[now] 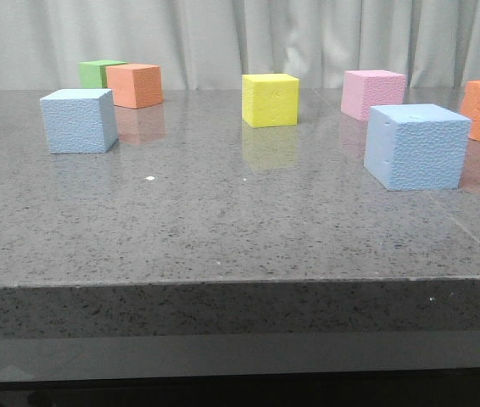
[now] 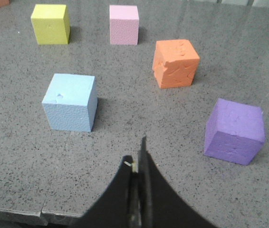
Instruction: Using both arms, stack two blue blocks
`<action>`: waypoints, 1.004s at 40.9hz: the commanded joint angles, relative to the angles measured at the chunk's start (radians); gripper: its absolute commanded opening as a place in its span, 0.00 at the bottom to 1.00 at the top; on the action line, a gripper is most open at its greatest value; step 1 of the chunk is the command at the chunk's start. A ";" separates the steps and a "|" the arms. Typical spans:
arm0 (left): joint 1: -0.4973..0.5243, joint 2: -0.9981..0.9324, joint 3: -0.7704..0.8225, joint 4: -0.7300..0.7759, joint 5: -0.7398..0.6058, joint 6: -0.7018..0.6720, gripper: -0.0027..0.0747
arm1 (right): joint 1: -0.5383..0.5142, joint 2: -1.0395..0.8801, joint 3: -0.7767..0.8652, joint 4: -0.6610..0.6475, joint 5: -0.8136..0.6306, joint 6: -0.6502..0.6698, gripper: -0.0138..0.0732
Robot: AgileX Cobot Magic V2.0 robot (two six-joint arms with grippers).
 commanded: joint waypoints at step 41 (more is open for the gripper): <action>0.002 0.020 0.017 -0.010 -0.108 -0.009 0.72 | 0.001 0.027 -0.033 -0.003 -0.079 -0.005 0.78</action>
